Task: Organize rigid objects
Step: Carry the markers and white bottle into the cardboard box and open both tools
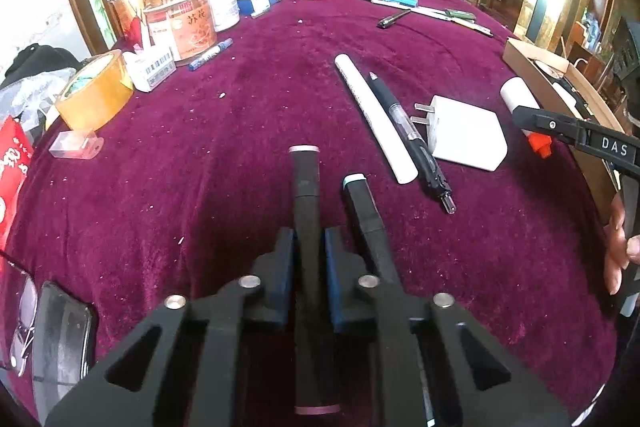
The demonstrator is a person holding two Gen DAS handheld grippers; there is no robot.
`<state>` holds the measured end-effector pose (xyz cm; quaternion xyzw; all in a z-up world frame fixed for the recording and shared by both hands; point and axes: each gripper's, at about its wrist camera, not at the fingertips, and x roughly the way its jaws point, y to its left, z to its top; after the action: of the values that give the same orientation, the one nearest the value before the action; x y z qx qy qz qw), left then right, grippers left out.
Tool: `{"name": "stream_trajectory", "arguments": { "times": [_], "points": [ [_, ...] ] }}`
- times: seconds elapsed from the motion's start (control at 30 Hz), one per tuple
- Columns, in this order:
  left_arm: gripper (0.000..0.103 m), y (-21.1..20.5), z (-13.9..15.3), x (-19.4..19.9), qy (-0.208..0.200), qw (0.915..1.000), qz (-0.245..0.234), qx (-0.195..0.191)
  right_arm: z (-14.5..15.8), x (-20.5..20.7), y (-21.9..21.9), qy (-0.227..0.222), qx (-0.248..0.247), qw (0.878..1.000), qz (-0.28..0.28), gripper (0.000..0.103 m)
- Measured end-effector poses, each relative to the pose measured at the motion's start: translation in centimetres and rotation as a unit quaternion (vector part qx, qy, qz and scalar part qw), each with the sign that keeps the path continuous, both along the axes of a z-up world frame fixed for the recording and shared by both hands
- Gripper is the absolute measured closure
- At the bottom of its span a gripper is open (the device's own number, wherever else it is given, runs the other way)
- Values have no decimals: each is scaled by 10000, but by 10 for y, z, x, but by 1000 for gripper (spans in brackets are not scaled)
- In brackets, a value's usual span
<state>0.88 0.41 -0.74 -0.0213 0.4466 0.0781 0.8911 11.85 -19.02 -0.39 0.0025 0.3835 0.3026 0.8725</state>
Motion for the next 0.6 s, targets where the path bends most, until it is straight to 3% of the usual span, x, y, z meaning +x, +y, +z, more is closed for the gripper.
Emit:
{"name": "stream_trajectory", "arguments": {
  "times": [0.6],
  "points": [
    [91, -19, 53, -11, -714, 9969, -158, -305, 6, 0, -11, -114, 202, 9996, -169, 78]
  ]
}}
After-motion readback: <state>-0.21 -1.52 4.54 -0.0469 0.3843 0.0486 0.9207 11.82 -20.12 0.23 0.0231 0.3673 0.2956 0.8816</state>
